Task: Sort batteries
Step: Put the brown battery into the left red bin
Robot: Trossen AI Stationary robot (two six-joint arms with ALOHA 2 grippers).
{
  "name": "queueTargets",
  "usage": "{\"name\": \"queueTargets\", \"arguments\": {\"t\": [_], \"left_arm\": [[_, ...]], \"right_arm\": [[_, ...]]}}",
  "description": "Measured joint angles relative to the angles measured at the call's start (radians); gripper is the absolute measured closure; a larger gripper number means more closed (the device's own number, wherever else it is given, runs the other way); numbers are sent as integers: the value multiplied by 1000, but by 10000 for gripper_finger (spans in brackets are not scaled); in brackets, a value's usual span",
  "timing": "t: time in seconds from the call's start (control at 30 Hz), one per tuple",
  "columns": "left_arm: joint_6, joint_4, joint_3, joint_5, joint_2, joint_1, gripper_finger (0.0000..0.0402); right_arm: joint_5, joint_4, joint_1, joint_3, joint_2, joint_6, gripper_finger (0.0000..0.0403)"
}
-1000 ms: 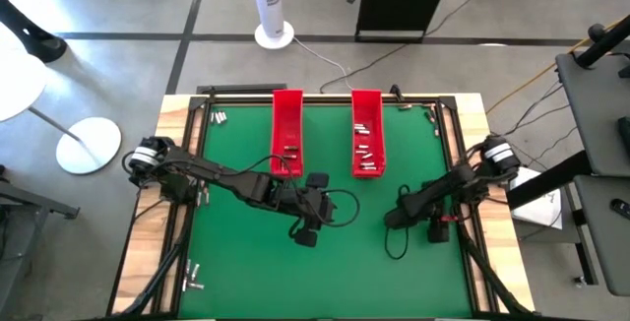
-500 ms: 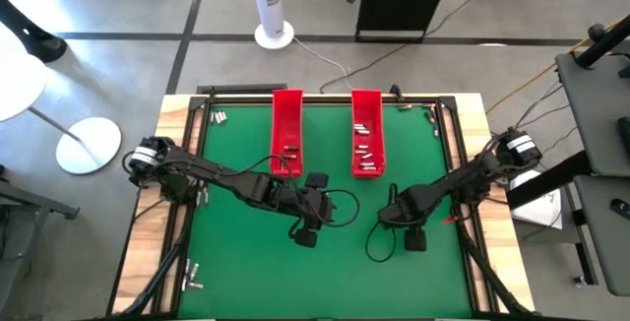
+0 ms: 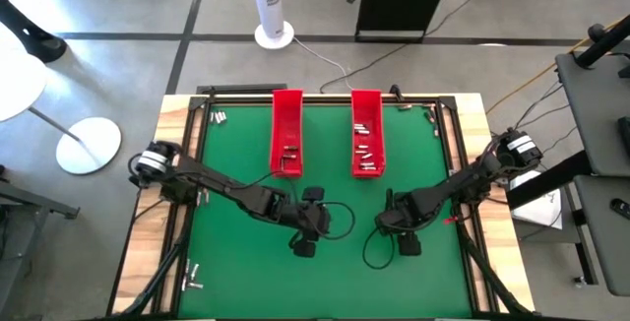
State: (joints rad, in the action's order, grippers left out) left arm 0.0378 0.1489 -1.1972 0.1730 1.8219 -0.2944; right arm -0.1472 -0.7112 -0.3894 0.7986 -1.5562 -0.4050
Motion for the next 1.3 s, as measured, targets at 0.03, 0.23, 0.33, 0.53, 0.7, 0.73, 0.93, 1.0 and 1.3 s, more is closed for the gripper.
{"name": "queueTargets", "arguments": {"t": [0.03, 0.23, 0.33, 0.53, 0.7, 0.73, 0.93, 1.0, 1.3], "left_arm": [[4, -25, 14, 0, 9, -3, 265], [7, -171, 51, -42, 76, -7, 265], [7, -217, 35, -102, 134, 0, 265], [12, -213, -90, -92, 269, 3, 264], [-1, -51, -241, -77, 373, 3, 254], [-10, -9, -271, -76, 388, 2, 252], [-27, 105, -376, -77, 441, 3, 249], [-38, 106, -381, -79, 442, 3, 250], [-86, 109, -380, -82, 431, 12, 254]], "right_arm": [[7, 4, -4, 0, 0, 1, 162], [41, 29, -12, 1, 0, 16, 144], [48, 39, -12, 5, 0, 16, 132], [92, 105, -10, 52, -5, 8, 123], [82, 31, -24, 106, 0, -1, 115], [80, 1, -31, 114, 6, -8, 113], [76, -145, -78, 67, 45, -144, 114], [75, -148, -88, 46, 50, -194, 120], [79, -63, -97, 21, 34, -185, 149]]}}
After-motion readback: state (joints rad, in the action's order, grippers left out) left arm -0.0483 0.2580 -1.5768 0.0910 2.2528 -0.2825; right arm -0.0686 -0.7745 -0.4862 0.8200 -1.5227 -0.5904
